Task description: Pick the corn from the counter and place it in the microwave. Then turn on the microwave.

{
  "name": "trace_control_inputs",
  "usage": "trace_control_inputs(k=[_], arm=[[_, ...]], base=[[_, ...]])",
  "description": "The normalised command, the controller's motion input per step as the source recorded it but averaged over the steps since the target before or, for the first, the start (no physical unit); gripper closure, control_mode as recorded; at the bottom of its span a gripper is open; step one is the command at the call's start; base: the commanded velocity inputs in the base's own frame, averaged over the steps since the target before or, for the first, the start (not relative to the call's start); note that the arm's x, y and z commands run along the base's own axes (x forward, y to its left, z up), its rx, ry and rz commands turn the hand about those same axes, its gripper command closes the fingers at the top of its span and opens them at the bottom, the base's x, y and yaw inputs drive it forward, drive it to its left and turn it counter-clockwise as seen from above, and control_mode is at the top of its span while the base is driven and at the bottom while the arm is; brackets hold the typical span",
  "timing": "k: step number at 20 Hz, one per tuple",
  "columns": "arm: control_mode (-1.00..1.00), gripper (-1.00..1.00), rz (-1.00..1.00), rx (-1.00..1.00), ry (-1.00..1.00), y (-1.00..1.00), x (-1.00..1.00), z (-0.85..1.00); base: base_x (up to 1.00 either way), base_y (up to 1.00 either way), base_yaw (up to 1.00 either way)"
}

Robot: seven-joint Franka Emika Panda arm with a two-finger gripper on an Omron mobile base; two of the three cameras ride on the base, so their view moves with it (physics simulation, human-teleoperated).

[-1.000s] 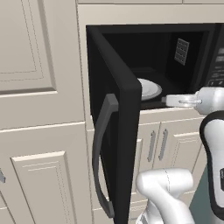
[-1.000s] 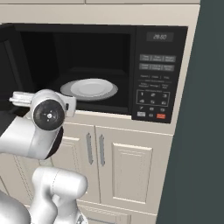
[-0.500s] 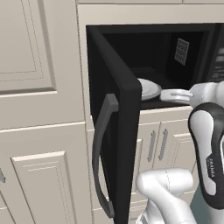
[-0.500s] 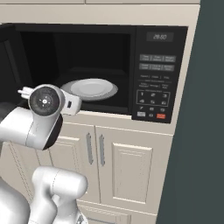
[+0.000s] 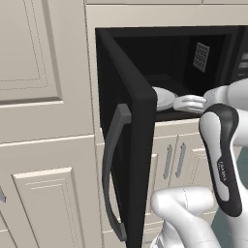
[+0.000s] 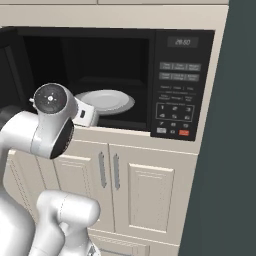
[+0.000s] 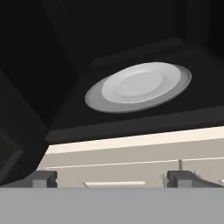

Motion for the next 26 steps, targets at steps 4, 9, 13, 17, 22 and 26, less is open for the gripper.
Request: trace_control_inputs(k=[4,9,13,17,22,26], arm=[[-1.0,-1.0,-0.07,-0.04,0.06,-0.03,0.13,-0.11],[-1.0,-1.0,-0.05,-0.01,0.04,-0.02,0.07,-0.05],[-1.0,-1.0,-0.03,-0.01,0.04,-0.03,0.05,0.0],[-1.0,-1.0,-0.04,-0.03,0.04,0.0,0.05,0.0],[-1.0,-1.0,-0.04,-0.05,0.07,-0.02,0.04,0.0],[-1.0,-1.0,-0.06,-0.04,0.08,-0.03,0.0,-0.01]], base=[[0.0,0.0,0.0],[0.0,0.0,0.0],[0.0,0.0,0.0],[0.0,0.0,0.0],[0.0,0.0,0.0],[0.0,0.0,0.0]])
